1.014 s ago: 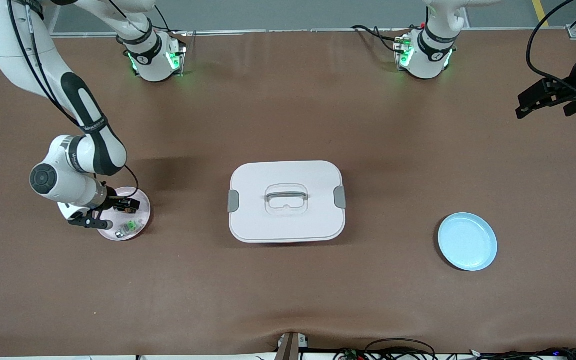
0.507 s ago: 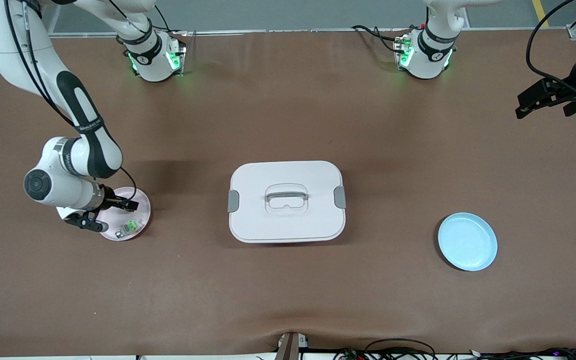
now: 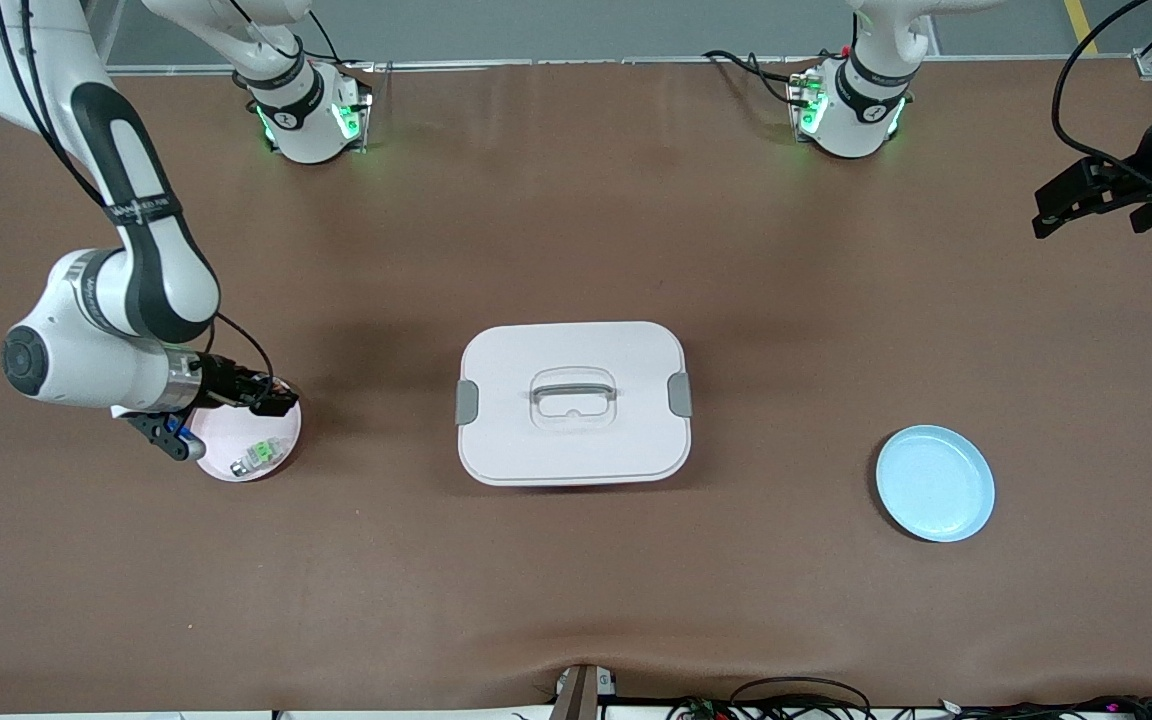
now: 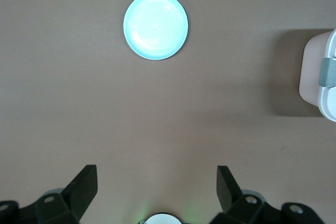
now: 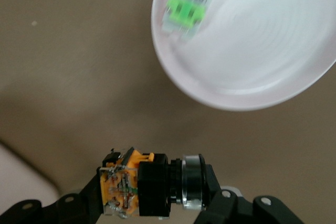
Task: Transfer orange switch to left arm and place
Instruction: 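Lift the switch with the right gripper while the left gripper approaches, then carry the switch over the box while the left gripper reaches it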
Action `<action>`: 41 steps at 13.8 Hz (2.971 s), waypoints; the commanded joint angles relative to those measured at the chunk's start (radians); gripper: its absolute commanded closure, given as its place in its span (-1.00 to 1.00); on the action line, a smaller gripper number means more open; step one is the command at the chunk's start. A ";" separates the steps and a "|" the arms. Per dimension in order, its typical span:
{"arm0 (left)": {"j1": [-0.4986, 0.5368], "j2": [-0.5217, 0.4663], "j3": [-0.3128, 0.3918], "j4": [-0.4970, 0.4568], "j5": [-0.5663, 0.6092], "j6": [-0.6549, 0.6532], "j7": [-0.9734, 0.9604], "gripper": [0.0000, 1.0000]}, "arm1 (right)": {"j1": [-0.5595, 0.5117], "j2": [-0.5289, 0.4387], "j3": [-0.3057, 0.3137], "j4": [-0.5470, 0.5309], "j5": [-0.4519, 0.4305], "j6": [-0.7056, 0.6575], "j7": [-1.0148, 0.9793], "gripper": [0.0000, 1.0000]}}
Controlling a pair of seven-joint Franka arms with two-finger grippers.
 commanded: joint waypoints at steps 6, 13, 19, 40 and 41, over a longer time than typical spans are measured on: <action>-0.006 0.008 -0.011 0.025 0.006 -0.005 0.000 -1.00 | 0.128 -0.113 0.002 0.018 0.307 -0.099 0.399 1.00; -0.014 0.031 -0.052 0.018 -0.028 -0.006 -0.003 -1.00 | 0.283 -0.112 0.000 0.097 0.541 -0.090 0.651 1.00; -0.084 0.097 -0.068 0.022 -0.160 0.121 -0.006 -1.00 | 0.373 -0.103 -0.002 0.191 0.769 -0.056 0.795 1.00; -0.374 0.291 -0.075 0.032 -0.479 0.547 -0.346 -0.95 | 0.641 0.248 -0.011 0.642 0.786 0.223 1.122 1.00; -0.377 0.291 -0.075 0.030 -0.479 0.576 -0.368 -0.92 | 0.642 0.248 -0.011 0.645 0.786 0.223 1.124 1.00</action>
